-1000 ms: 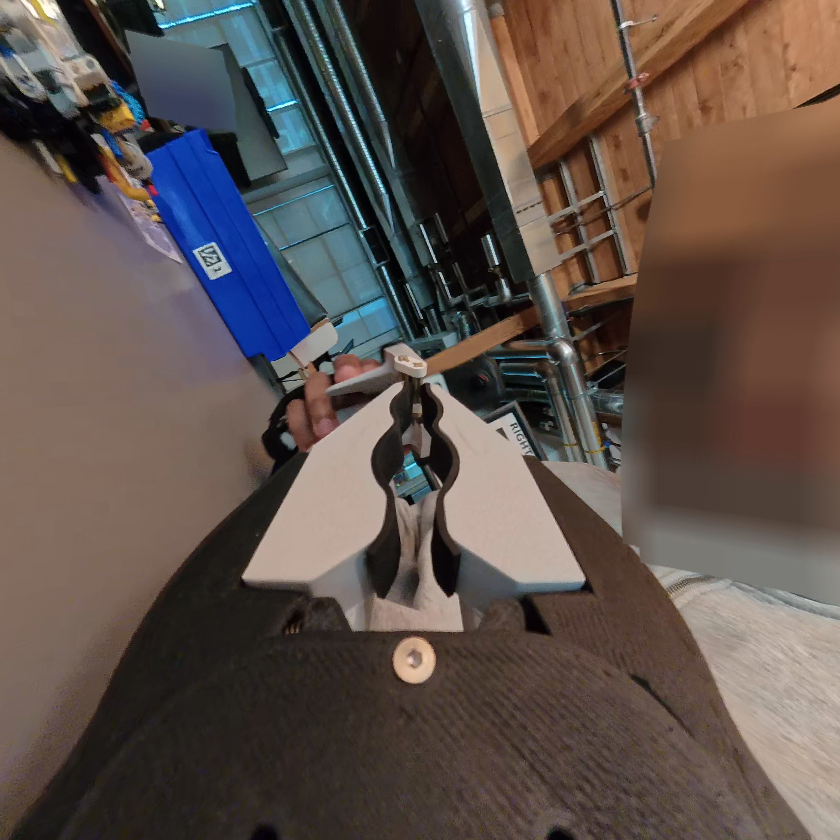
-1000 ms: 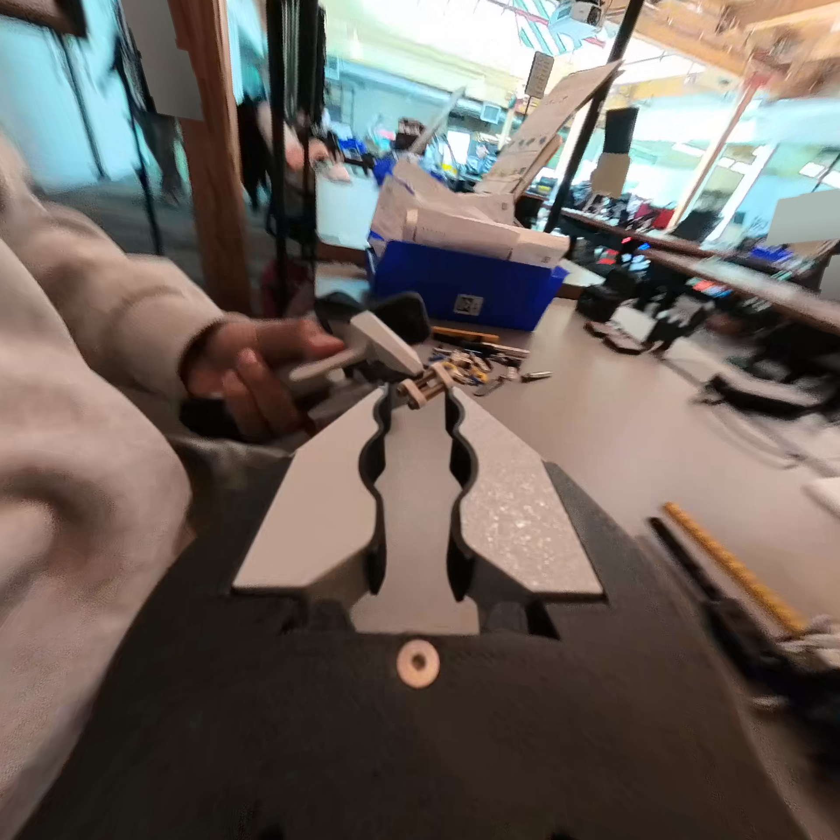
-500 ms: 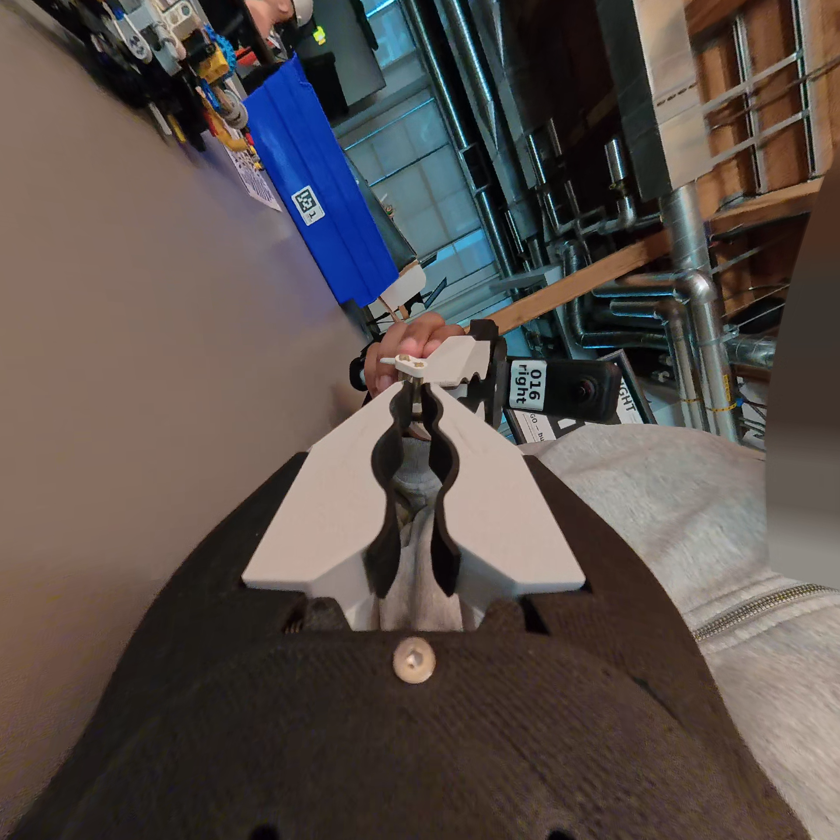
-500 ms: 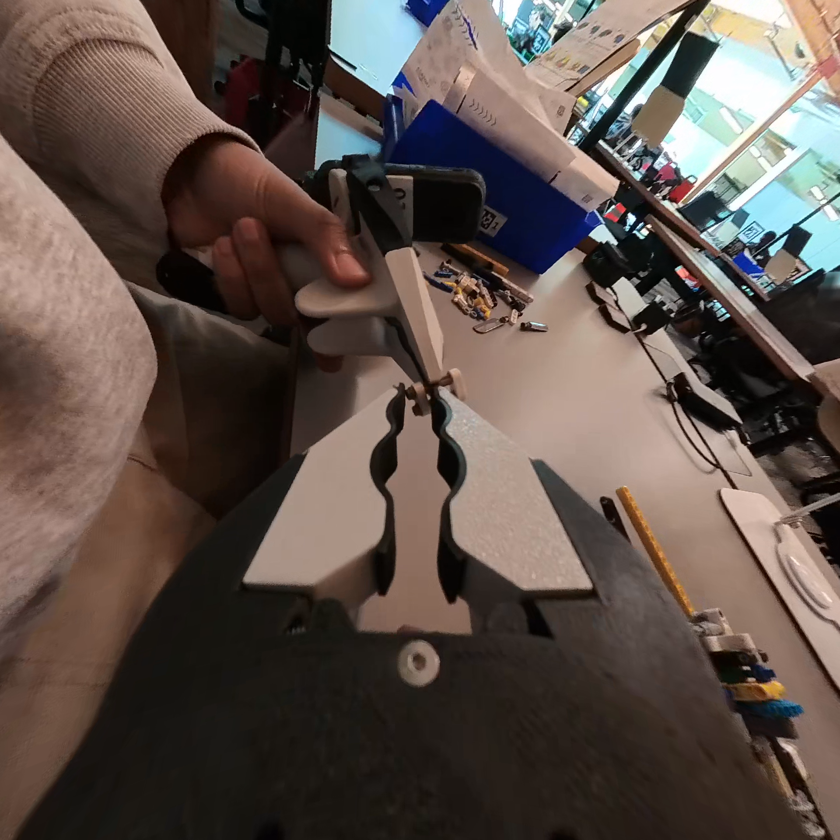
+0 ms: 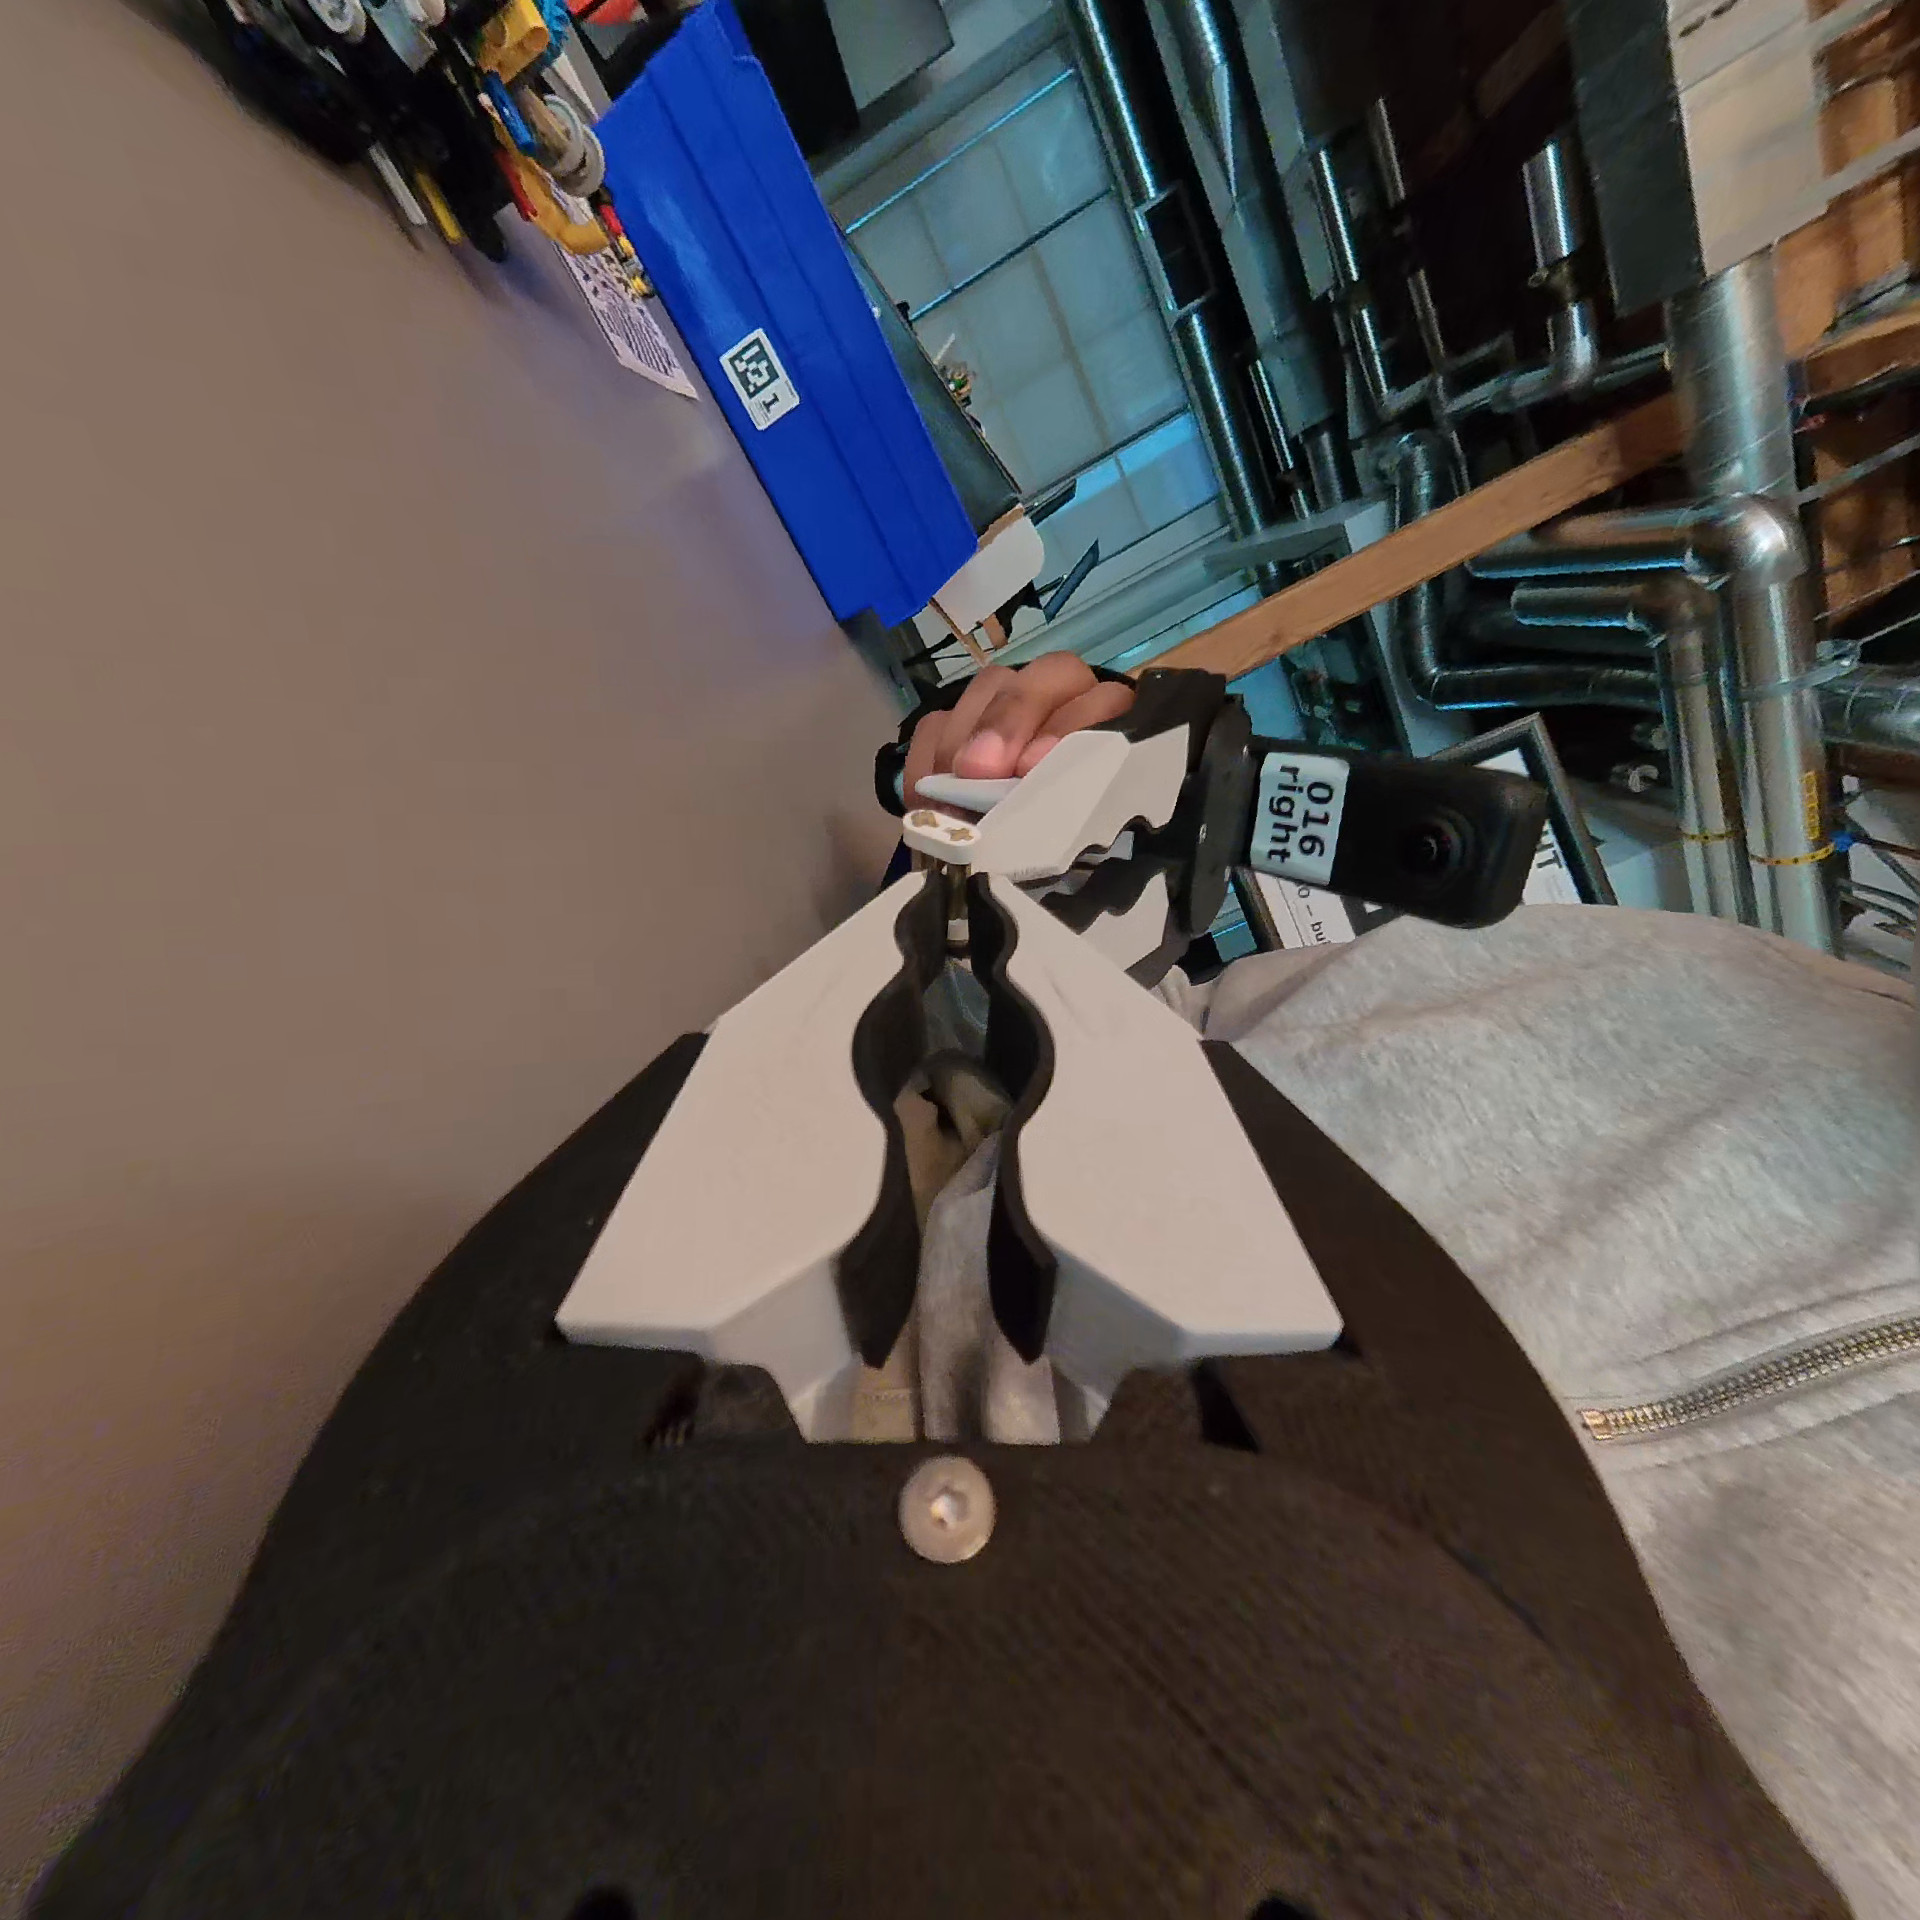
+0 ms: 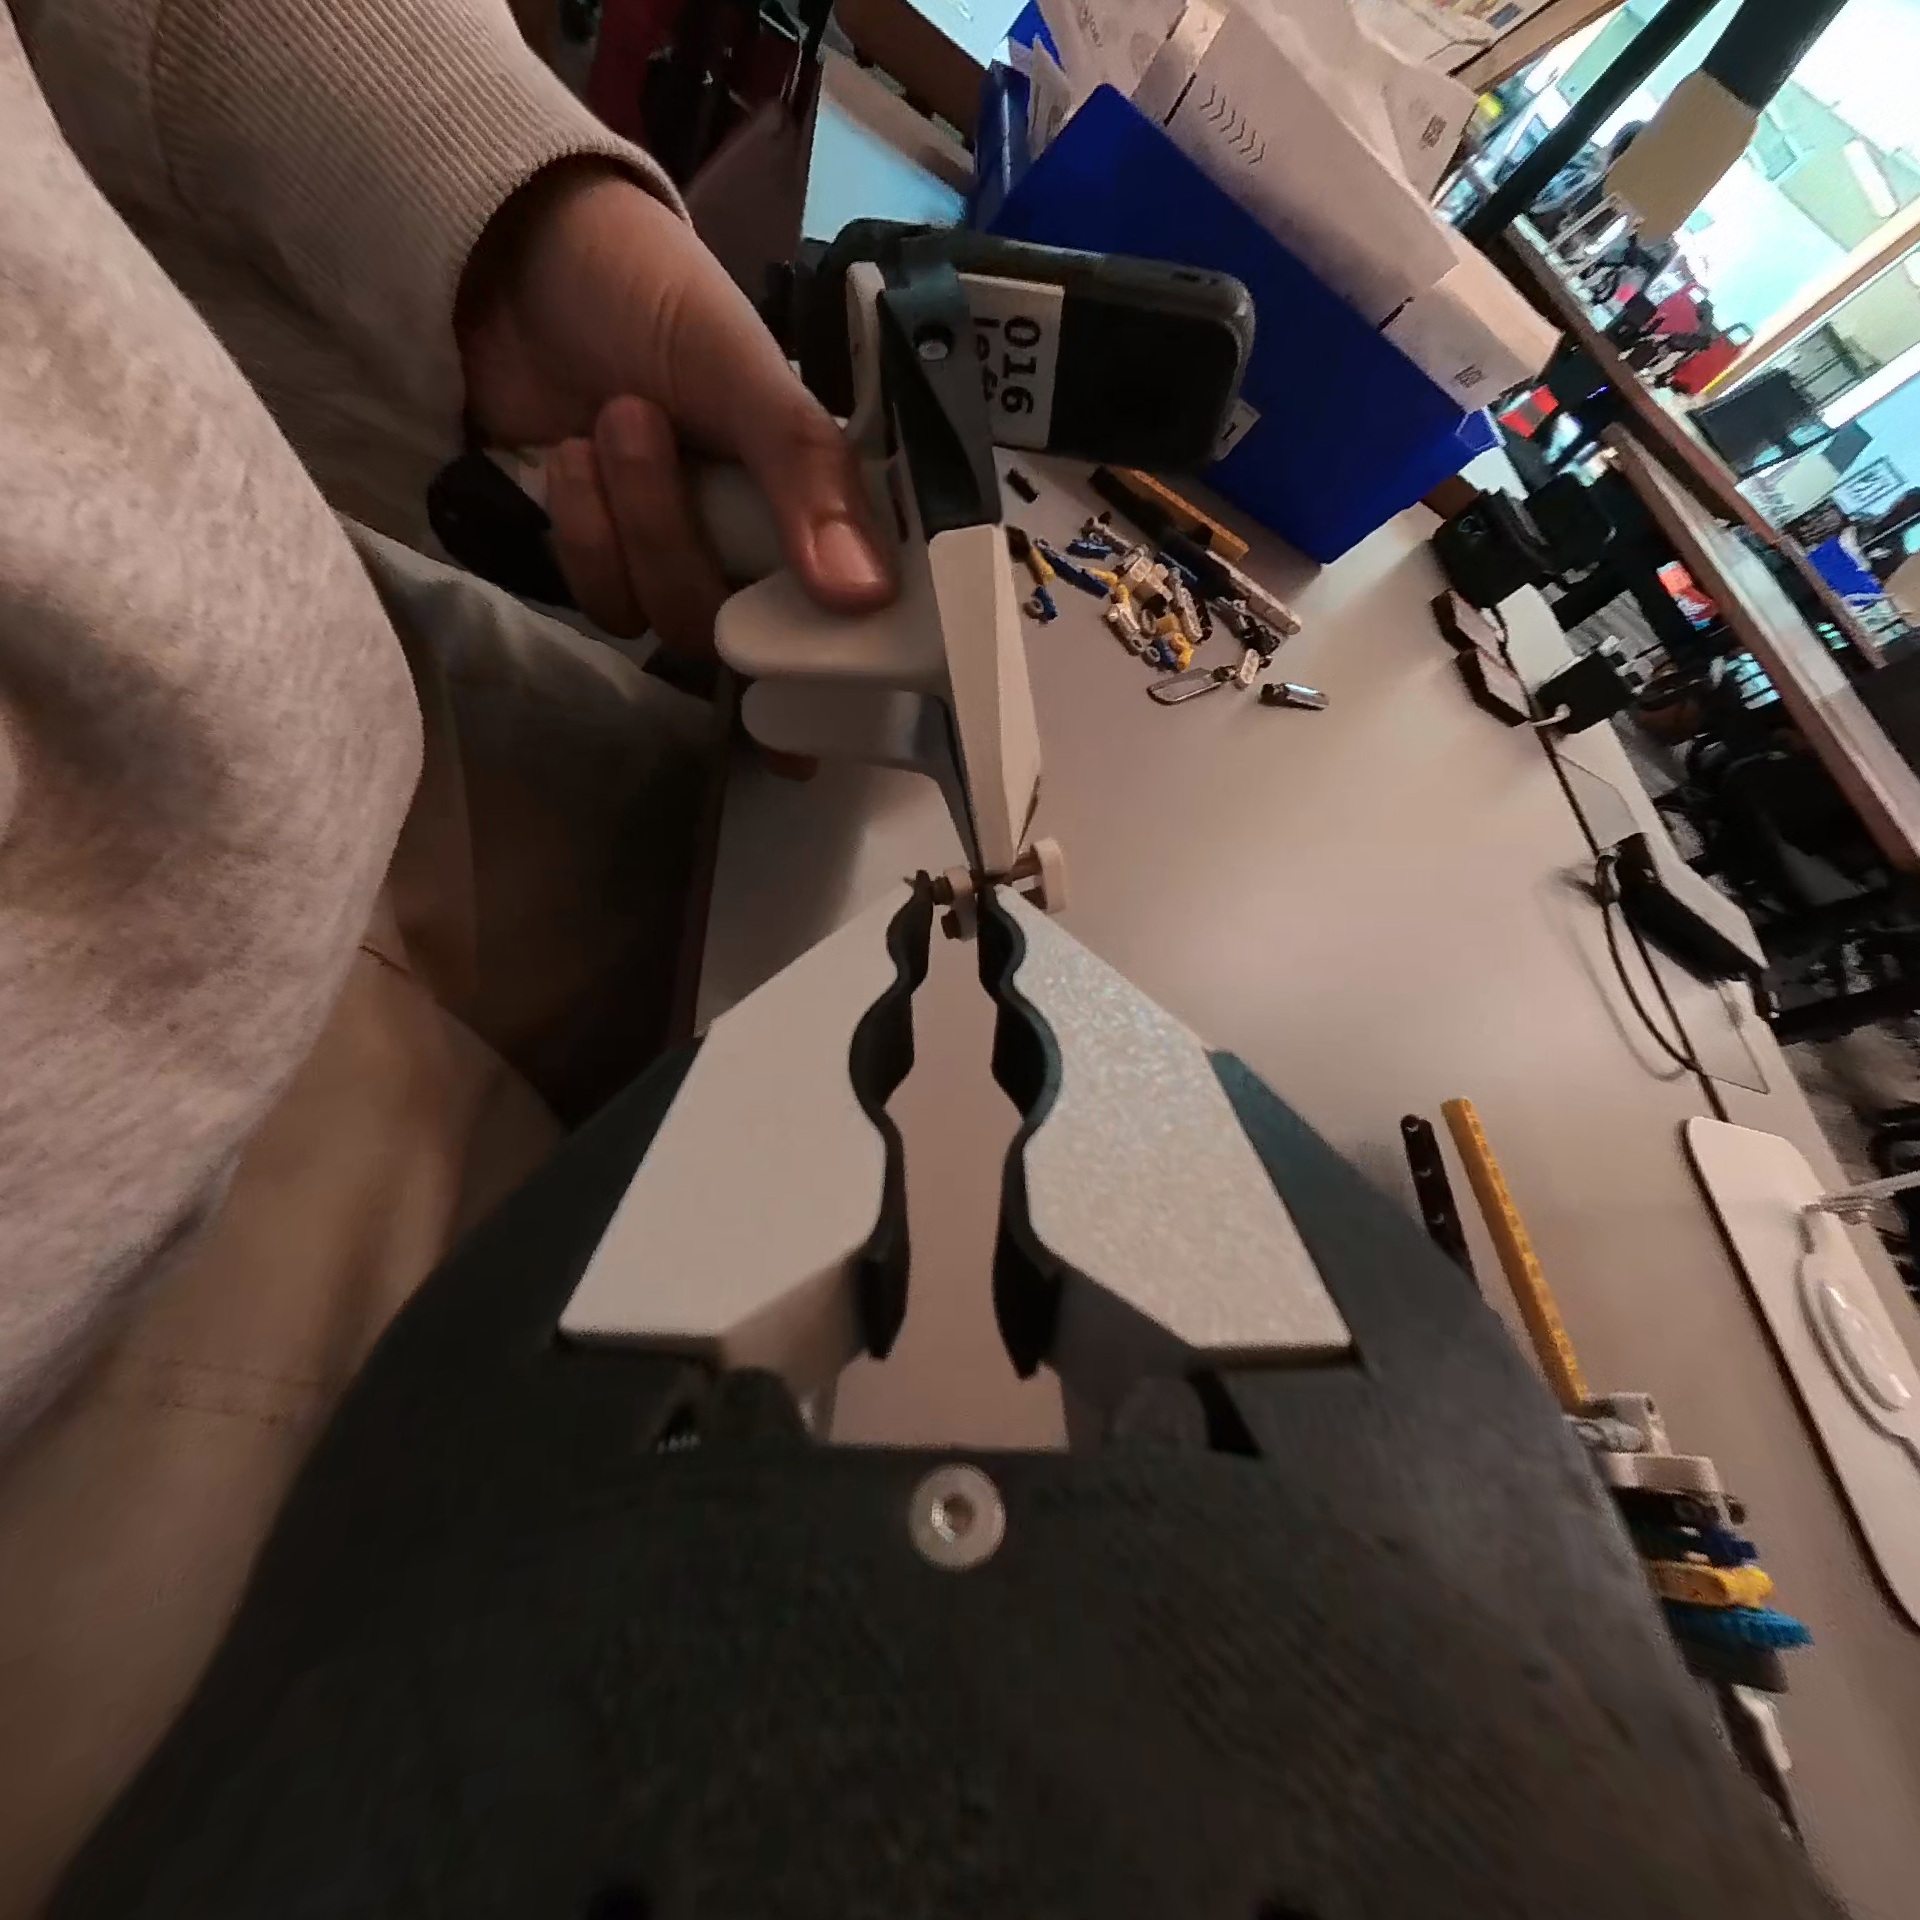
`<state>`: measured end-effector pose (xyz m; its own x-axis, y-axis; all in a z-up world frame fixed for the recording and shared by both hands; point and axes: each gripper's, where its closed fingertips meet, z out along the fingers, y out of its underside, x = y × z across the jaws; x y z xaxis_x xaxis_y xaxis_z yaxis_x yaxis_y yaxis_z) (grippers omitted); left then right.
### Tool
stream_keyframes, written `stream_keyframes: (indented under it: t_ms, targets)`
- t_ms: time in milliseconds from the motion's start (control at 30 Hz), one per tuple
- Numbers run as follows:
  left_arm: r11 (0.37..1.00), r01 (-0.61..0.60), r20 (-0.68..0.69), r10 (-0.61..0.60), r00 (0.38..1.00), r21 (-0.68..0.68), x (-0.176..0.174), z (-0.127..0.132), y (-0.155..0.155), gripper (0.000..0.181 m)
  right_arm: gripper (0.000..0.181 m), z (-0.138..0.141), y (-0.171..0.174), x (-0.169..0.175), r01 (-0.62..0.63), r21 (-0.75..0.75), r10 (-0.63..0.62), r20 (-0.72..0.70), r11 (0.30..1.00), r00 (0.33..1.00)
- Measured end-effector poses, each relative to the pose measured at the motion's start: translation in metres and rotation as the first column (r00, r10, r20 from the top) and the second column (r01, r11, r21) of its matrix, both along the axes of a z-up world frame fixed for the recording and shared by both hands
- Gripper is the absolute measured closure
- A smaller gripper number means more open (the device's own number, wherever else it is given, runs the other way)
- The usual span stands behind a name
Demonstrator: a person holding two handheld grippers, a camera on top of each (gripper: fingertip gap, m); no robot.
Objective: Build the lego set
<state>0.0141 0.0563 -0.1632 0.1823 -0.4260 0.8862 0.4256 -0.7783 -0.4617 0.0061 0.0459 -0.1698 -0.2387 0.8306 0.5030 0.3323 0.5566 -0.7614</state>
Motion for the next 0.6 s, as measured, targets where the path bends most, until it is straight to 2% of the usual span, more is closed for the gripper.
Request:
stream_keyframes:
  t_ms: [100,600]
  targets:
    - [1.000,-0.001,-0.009,0.001,1.000,0.004,0.0010,-0.0005,-0.0002,0.179,0.174,-0.0006,-0.0002,0.0013,-0.009,-0.029,0.010,0.018,1.000,1.000]
    - [1.000,-0.004,0.003,0.004,1.000,0.000,0.0015,-0.0001,0.0001,0.178,0.175,-0.0012,0.0007,0.0019,-0.001,0.022,0.000,0.023,1.000,1.000]
